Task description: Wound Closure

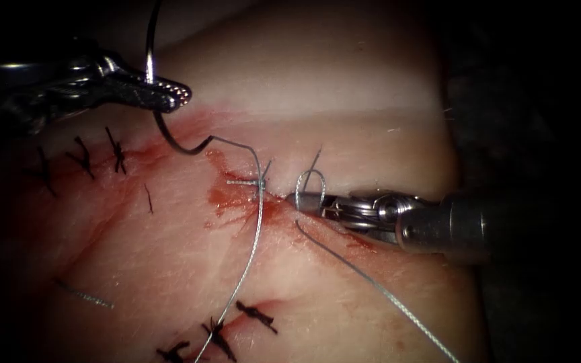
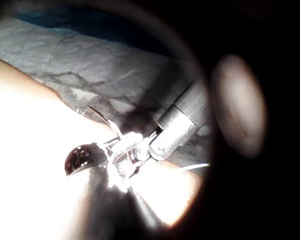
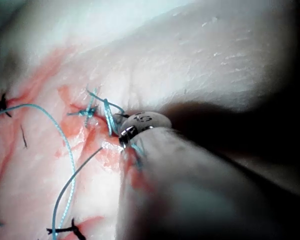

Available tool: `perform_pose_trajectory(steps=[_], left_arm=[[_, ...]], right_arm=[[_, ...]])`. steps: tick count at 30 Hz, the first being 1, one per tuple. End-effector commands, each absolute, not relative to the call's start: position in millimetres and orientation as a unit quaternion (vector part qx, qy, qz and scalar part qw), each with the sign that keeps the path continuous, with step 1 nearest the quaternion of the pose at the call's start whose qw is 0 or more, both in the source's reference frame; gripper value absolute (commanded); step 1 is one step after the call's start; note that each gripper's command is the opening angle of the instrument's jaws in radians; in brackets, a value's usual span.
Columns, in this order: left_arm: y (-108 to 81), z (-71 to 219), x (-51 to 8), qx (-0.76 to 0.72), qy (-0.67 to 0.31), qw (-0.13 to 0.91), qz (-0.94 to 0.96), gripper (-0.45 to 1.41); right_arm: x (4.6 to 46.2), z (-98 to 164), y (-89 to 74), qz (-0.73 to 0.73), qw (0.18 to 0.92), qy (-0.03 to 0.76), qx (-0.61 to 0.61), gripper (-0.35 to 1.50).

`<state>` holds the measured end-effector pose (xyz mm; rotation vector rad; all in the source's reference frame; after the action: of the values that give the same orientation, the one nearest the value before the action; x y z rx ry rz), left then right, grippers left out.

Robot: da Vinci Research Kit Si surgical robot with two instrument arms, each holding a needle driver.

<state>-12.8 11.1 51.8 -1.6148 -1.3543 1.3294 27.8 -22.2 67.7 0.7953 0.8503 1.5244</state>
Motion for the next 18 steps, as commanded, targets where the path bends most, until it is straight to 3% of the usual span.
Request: perform_pose_trajectory(steps=[1,8,18], left_arm=[[11.0,52.3,-13.3,-0.614,-0.515,0.319,0.505,-0.45],[11.0,52.3,-13.3,-0.614,-0.515,0.319,0.505,-0.45],[11.0,52.3,-13.3,-0.614,-0.515,0.319,0.505,-0.45]], right_arm=[[29.3,68.2,-22.3,0.657,0.569,0.37,0.33,-0.35],[30.3,69.5,-21.6,0.68,0.576,0.361,0.274,-0.35],[28.4,71.1,-18.8,0.698,0.564,0.379,0.226,-0.35]])
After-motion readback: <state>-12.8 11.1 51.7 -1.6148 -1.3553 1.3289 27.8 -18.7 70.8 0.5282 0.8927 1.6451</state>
